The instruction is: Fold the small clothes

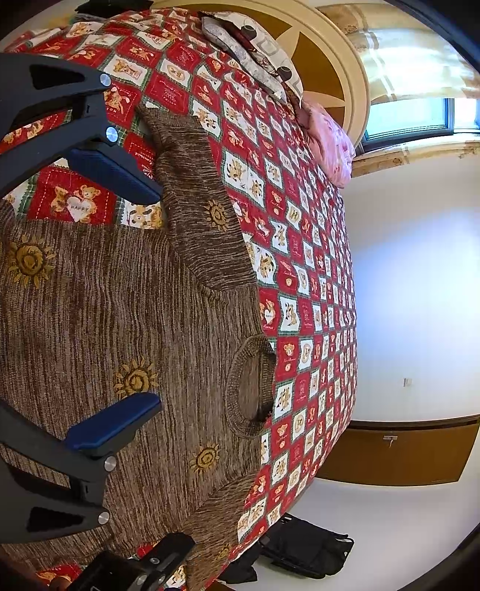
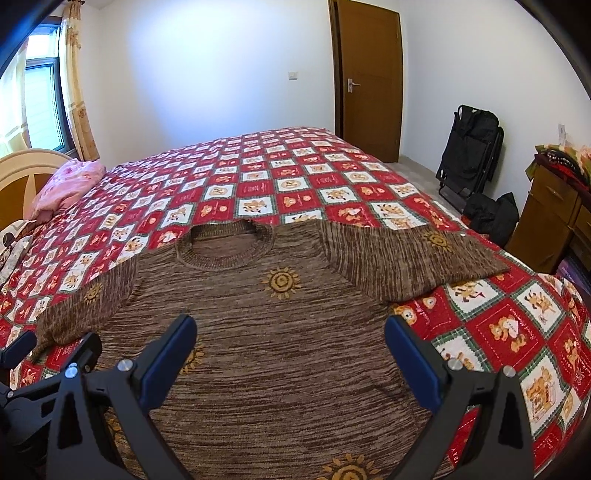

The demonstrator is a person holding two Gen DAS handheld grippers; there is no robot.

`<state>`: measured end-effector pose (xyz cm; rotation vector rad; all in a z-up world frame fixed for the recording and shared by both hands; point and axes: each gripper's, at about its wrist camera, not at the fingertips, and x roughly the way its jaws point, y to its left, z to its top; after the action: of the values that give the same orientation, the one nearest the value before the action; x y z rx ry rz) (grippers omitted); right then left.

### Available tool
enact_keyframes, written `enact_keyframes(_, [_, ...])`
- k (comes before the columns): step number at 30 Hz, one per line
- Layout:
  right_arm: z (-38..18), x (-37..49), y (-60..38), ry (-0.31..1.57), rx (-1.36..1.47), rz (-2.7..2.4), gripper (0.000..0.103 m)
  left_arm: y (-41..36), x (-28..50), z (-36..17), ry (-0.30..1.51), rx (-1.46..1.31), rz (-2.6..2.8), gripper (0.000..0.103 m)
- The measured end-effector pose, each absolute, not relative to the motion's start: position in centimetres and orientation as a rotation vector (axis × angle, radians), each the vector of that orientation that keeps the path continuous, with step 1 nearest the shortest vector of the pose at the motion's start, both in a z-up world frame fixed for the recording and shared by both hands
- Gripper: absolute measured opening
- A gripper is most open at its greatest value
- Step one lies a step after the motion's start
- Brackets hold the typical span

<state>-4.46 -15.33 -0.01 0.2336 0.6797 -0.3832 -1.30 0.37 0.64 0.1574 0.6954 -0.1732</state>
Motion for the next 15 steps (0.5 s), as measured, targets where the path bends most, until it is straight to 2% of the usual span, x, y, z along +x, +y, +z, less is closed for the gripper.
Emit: enact_keyframes(15, [-0.48, -4.42, -15.81, 0.700, 0.246, -0.388, 0.103, -0.21, -0.82, 0.12, 0.697, 0.229, -0.101, 0.102])
